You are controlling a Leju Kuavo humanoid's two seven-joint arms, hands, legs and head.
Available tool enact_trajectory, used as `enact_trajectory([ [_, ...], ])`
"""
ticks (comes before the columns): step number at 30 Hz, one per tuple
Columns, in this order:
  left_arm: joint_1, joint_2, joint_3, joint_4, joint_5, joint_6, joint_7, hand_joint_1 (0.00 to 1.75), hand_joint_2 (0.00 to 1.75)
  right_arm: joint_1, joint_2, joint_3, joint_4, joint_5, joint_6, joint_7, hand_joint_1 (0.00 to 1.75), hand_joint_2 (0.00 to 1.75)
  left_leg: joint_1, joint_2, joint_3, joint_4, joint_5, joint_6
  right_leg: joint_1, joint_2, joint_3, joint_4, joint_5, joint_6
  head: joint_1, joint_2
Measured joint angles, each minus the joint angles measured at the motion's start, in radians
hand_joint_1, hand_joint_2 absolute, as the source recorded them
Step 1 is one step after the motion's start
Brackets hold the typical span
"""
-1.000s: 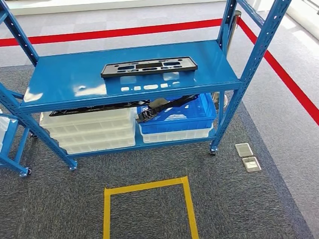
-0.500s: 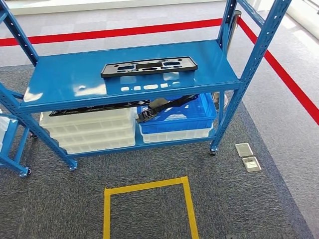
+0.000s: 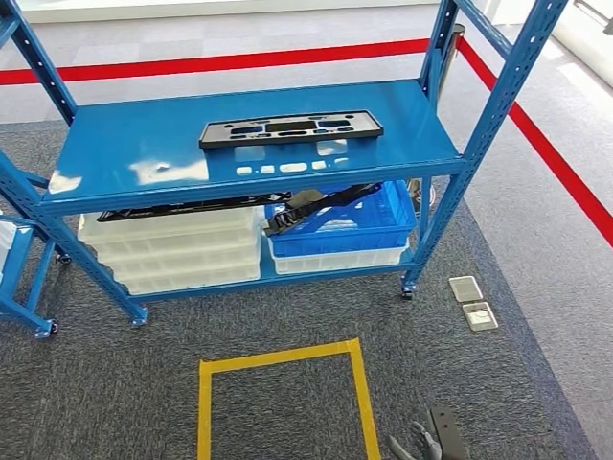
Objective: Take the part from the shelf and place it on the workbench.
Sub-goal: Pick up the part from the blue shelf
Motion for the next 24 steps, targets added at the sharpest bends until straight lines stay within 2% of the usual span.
enact_trajectory([
  [1, -0.003, -0.005, 0.021, 0.004, -0.013, -0.004, -0.002, 0.00, 0.00, 0.000, 0.001, 0.003, -0.023, -0.005, 0.009, -0.008, 0.00, 0.00, 0.003, 0.000, 0.001, 0.002, -0.002, -0.003, -0.002, 0.000, 0.002, -0.007, 0.019, 0.005, 0.000, 0.000],
  [3, -0.008, -0.015, 0.060, 0.010, -0.035, -0.010, -0.004, 0.00, 0.00, -0.001, 0.002, 0.014, -0.074, -0.020, 0.023, -0.021, 0.00, 0.00, 0.010, 0.000, 0.004, 0.012, -0.012, -0.019, -0.008, -0.004, 0.052, -0.124, 0.093, 0.015, 0.000, 0.000],
  [4, -0.012, -0.018, 0.079, 0.012, -0.044, -0.013, -0.006, 0.00, 0.00, -0.002, 0.004, 0.023, -0.100, -0.027, 0.030, -0.027, 0.00, 0.00, 0.011, 0.000, 0.002, 0.022, -0.020, -0.029, -0.009, -0.006, 0.078, -0.185, 0.119, 0.018, 0.001, 0.000],
  [5, -0.016, -0.021, 0.098, 0.014, -0.054, -0.016, -0.009, 0.00, 0.00, -0.003, 0.006, 0.034, -0.127, -0.036, 0.035, -0.032, 0.00, 0.00, 0.011, 0.000, -0.001, 0.032, -0.026, -0.038, -0.009, -0.007, 0.093, -0.225, 0.131, 0.014, 0.002, 0.000],
  [6, -0.020, -0.023, 0.117, 0.016, -0.063, -0.018, -0.011, 0.00, 0.00, -0.003, 0.008, 0.045, -0.153, -0.045, 0.039, -0.035, 0.00, 0.00, 0.009, 0.000, -0.005, 0.039, -0.031, -0.045, -0.008, -0.008, 0.097, -0.239, 0.129, 0.006, 0.003, 0.000],
  [8, -0.028, -0.027, 0.153, 0.021, -0.080, -0.025, -0.014, 0.00, 0.00, -0.001, 0.009, 0.070, -0.212, -0.062, 0.045, -0.040, 0.00, 0.00, 0.009, 0.000, -0.007, 0.042, -0.032, -0.050, -0.006, -0.004, 0.092, -0.234, 0.123, -0.016, 0.003, 0.000],
  [10, -0.035, -0.031, 0.188, 0.026, -0.095, -0.031, -0.016, 0.00, 0.00, 0.001, 0.009, 0.098, -0.275, -0.080, 0.050, -0.045, 0.00, 0.00, 0.012, -0.002, -0.013, 0.059, -0.049, -0.054, -0.006, -0.003, 0.091, -0.234, 0.124, -0.028, 0.003, 0.000],
  [11, -0.038, -0.033, 0.204, 0.029, -0.101, -0.034, -0.017, 0.00, 0.00, 0.001, 0.009, 0.113, -0.306, -0.089, 0.052, -0.048, 0.00, 0.00, 0.013, -0.004, -0.028, 0.093, -0.072, -0.056, -0.006, -0.003, 0.091, -0.234, 0.124, -0.033, 0.003, 0.000],
  [12, -0.041, -0.036, 0.220, 0.031, -0.108, -0.037, -0.019, 0.00, 0.00, 0.000, 0.009, 0.128, -0.338, -0.097, 0.055, -0.051, 0.00, 0.00, 0.012, -0.006, -0.054, 0.150, -0.104, -0.058, -0.005, -0.003, 0.090, -0.234, 0.124, -0.036, 0.003, 0.000],
  [14, -0.045, -0.042, 0.252, 0.037, -0.119, -0.043, -0.021, 0.00, 0.00, 0.001, 0.009, 0.160, -0.399, -0.113, 0.059, -0.053, 0.00, 0.00, 0.011, -0.008, -0.123, 0.290, -0.162, -0.057, -0.001, -0.003, 0.090, -0.234, 0.123, -0.039, 0.003, 0.000],
  [15, -0.046, -0.044, 0.268, 0.040, -0.125, -0.046, -0.022, 0.00, 0.00, 0.002, 0.009, 0.176, -0.429, -0.121, 0.059, -0.054, 0.00, 0.00, 0.010, -0.009, -0.146, 0.333, -0.169, -0.055, 0.002, -0.002, 0.090, -0.234, 0.123, -0.040, 0.003, 0.000],
  [16, -0.047, -0.047, 0.283, 0.042, -0.130, -0.049, -0.025, 0.00, 0.00, 0.002, 0.009, 0.192, -0.459, -0.129, 0.060, -0.054, 0.00, 0.00, 0.008, -0.009, -0.152, 0.339, -0.155, -0.050, 0.005, 0.000, 0.092, -0.234, 0.122, -0.041, 0.003, 0.000],
  [17, -0.048, -0.049, 0.299, 0.044, -0.134, -0.052, -0.027, 0.00, 0.00, 0.003, 0.008, 0.209, -0.492, -0.137, 0.060, -0.055, 0.00, 0.00, 0.005, -0.011, -0.141, 0.304, -0.123, -0.042, 0.008, 0.003, 0.094, -0.234, 0.122, -0.041, 0.003, 0.000],
  [19, -0.051, -0.052, 0.323, 0.047, -0.140, -0.057, -0.031, 0.00, 0.00, 0.000, 0.008, 0.238, -0.544, -0.151, 0.062, -0.057, 0.00, 0.00, -0.007, -0.018, -0.091, 0.174, -0.044, -0.018, 0.011, 0.007, 0.097, -0.234, 0.121, -0.041, 0.003, 0.000],
  [20, -0.053, -0.053, 0.331, 0.049, -0.141, -0.060, -0.032, 0.00, 0.00, -0.002, 0.007, 0.248, -0.563, -0.155, 0.062, -0.057, 0.00, 0.00, -0.013, -0.023, -0.071, 0.121, -0.019, -0.008, 0.011, 0.010, 0.097, -0.234, 0.121, -0.040, 0.003, 0.000],
  [21, -0.055, -0.054, 0.339, 0.049, -0.142, -0.062, -0.033, 0.00, 0.00, -0.001, 0.007, 0.258, -0.583, -0.160, 0.063, -0.058, 0.00, 0.00, -0.019, -0.027, -0.061, 0.090, -0.008, 0.001, 0.010, 0.011, 0.094, -0.235, 0.121, -0.038, 0.003, 0.000],
  [22, -0.056, -0.055, 0.349, 0.050, -0.144, -0.063, -0.033, 0.00, 0.00, 0.001, 0.006, 0.270, -0.606, -0.164, 0.064, -0.058, 0.00, 0.00, -0.023, -0.030, -0.059, 0.081, -0.010, 0.005, 0.008, 0.011, 0.091, -0.235, 0.122, -0.034, 0.003, 0.000],
  [24, -0.059, -0.059, 0.374, 0.051, -0.150, -0.067, -0.034, 0.00, 0.00, 0.007, 0.001, 0.304, -0.670, -0.177, 0.065, -0.060, 0.00, 0.00, -0.023, -0.027, -0.058, 0.066, -0.007, 0.006, 0.006, 0.011, 0.088, -0.236, 0.124, -0.023, 0.003, 0.000],
])
